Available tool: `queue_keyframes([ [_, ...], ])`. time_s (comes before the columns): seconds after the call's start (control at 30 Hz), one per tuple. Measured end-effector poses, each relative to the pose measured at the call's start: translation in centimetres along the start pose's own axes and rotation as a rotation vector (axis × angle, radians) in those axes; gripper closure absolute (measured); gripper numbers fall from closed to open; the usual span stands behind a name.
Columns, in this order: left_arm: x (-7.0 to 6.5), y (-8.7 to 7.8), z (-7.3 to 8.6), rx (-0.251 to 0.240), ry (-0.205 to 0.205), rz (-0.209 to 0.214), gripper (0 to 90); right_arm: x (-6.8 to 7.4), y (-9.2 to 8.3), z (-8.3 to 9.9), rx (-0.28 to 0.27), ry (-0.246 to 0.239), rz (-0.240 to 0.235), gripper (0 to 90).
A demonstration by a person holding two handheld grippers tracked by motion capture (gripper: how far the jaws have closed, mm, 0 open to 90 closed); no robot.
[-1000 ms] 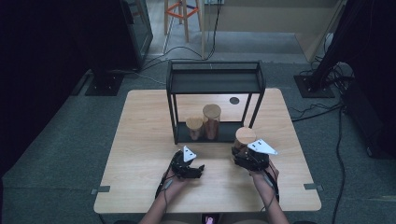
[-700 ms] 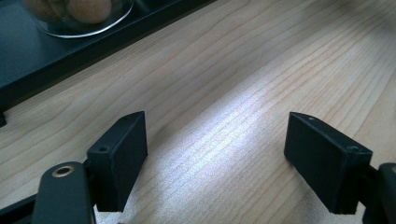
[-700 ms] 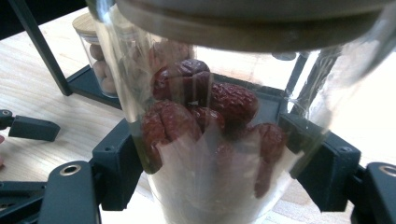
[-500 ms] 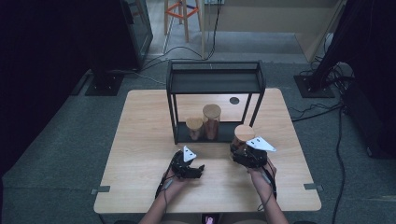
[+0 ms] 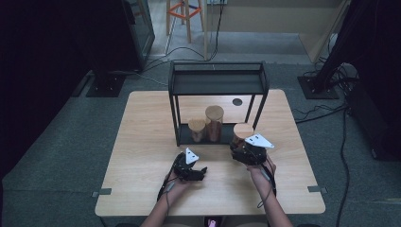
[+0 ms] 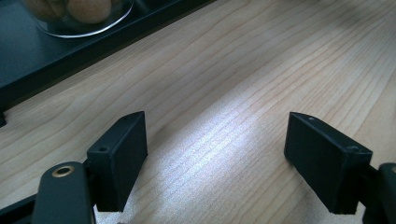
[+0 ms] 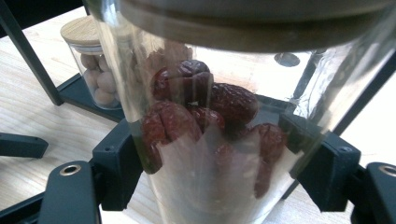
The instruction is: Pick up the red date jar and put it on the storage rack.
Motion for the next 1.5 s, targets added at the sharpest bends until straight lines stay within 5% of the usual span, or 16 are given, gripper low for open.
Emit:
queue_keyframes([
  [1.5,0.0,0.0,0.0,0.001,0.002,0.001,21.3,0.3,4.6,-2.1,-0.009,0.031,0.045,24.9],
])
Point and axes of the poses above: each handheld gripper's, and its own axes: y roughly forward along the jaws, z roughly out of its underside, x roughly to its left, the point moved 3 cm from there along y, roughly forward along the jaws, and after that the axes turned 2 degrees about y, right-handed, at the moved point
